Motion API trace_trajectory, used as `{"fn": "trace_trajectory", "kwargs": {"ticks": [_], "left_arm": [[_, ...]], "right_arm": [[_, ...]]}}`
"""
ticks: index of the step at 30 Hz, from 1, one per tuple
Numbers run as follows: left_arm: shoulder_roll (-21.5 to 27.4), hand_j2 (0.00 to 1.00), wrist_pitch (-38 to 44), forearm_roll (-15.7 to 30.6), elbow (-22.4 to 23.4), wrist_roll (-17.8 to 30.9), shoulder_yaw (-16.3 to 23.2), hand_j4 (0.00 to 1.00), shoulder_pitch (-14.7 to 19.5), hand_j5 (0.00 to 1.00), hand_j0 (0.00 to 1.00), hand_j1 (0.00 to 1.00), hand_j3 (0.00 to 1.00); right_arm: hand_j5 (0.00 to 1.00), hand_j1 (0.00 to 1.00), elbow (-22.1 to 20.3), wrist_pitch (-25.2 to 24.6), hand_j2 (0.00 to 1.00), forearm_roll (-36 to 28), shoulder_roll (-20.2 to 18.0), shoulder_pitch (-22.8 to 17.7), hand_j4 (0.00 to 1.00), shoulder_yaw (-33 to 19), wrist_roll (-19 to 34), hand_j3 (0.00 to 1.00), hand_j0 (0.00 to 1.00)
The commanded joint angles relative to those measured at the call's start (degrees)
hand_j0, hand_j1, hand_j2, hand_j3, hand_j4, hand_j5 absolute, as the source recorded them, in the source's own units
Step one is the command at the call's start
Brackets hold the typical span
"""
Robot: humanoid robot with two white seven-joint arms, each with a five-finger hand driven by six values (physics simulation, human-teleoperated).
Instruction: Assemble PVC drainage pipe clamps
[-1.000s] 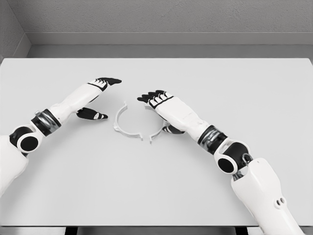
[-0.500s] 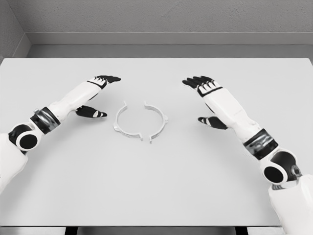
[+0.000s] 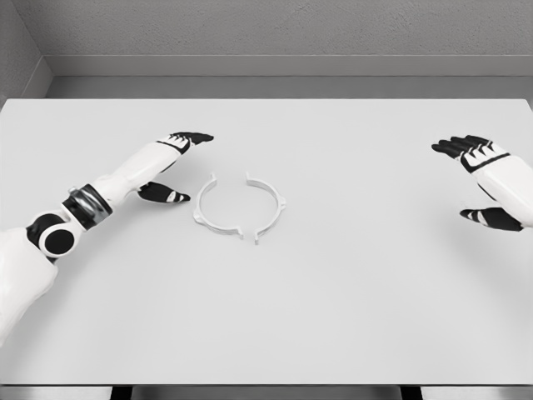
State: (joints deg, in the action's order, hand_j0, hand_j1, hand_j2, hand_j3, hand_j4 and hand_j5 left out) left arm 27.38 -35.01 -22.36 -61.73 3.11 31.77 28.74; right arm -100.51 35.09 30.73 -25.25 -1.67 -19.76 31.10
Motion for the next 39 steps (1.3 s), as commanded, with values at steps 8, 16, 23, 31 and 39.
{"fn": "trace_trajectory", "kwargs": {"ticks": [8,16,23,31,39], "left_arm": [[-1.5,1.00,0.0,-0.1,-0.2,0.0,0.0,1.00,-0.2,1.00,1.00,1.00,1.00],[-1.8,1.00,0.0,-0.1,-0.3,0.0,1.1,1.00,-0.2,1.00,1.00,1.00,1.00],[-1.8,1.00,0.0,-0.1,-0.5,0.0,1.1,1.00,-0.2,1.00,1.00,1.00,1.00],[-2.2,1.00,0.0,-0.1,-0.5,0.0,1.1,1.00,-0.3,1.00,1.00,1.00,1.00],[-2.2,1.00,0.0,-0.1,-0.5,0.0,1.1,1.00,-0.3,1.00,1.00,1.00,1.00]], "right_arm": [[1.00,1.00,-0.4,-0.1,1.00,-7.1,0.1,-0.6,1.00,1.0,3.9,1.00,1.00],[1.00,1.00,-0.6,-0.1,1.00,-7.2,0.1,-0.9,1.00,1.0,3.9,1.00,1.00],[1.00,1.00,-0.5,-0.1,1.00,-7.1,-0.1,-0.8,1.00,1.0,3.9,1.00,1.00],[1.00,1.00,-0.5,-0.1,1.00,-7.1,0.0,-0.8,1.00,1.0,3.9,1.00,1.00],[1.00,1.00,-0.5,-0.1,1.00,-7.1,0.0,-0.8,1.00,1.0,3.9,1.00,1.00]]}}
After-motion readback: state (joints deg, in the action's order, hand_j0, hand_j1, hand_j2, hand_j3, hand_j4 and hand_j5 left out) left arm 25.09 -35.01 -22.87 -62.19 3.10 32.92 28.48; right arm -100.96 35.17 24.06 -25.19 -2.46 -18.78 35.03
